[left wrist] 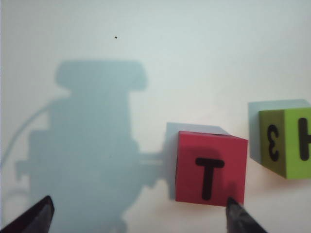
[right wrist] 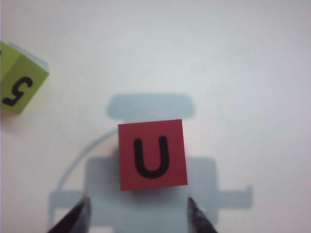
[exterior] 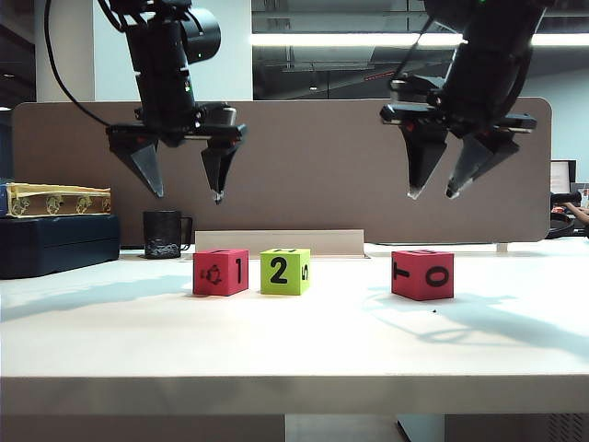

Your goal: Select the appropriate blocks from the scattered letter blocks on the table and arrange them in a row to spell out "THU".

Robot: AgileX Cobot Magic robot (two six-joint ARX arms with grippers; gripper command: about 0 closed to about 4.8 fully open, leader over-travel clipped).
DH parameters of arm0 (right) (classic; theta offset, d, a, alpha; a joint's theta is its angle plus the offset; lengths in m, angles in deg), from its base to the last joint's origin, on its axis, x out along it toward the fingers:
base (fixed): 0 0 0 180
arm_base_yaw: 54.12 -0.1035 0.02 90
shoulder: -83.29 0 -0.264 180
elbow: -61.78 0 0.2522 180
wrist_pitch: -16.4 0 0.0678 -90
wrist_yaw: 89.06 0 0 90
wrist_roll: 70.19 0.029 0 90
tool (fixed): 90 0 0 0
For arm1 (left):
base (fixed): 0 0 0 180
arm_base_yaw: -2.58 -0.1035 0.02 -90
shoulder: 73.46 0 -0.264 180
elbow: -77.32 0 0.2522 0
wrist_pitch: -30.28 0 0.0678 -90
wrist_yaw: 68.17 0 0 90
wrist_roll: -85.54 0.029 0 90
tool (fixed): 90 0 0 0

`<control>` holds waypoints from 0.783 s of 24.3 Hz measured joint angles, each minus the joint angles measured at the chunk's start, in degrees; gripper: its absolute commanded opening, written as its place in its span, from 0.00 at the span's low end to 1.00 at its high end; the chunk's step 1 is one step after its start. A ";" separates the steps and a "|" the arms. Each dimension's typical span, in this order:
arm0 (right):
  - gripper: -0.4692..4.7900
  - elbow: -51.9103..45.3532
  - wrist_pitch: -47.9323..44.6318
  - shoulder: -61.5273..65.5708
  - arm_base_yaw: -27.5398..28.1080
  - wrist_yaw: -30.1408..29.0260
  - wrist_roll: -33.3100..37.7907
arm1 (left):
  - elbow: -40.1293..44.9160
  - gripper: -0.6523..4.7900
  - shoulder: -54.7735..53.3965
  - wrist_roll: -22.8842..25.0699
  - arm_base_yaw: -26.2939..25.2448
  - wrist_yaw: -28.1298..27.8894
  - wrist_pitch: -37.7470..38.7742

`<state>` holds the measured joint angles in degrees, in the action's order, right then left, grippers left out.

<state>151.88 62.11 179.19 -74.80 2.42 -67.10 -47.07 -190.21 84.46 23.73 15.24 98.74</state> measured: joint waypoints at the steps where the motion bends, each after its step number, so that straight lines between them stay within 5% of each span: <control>1: 0.58 0.44 0.33 0.74 0.13 0.00 0.02 | -0.04 1.00 0.17 0.02 0.00 0.02 0.22; 3: 0.63 1.88 0.46 2.91 0.09 -0.15 -0.04 | -0.04 1.00 0.20 0.04 -0.09 0.11 2.08; 6: 0.86 4.74 2.62 7.37 0.04 -0.22 -0.20 | -0.15 1.00 0.20 0.20 -0.17 0.09 4.31; 19: 0.86 6.99 3.61 14.08 0.79 -0.66 -0.17 | -0.17 1.00 0.20 0.26 -0.33 0.11 5.73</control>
<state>158.87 65.71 193.27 -74.02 1.76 -67.27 -47.25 -190.02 84.72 23.40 15.35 104.47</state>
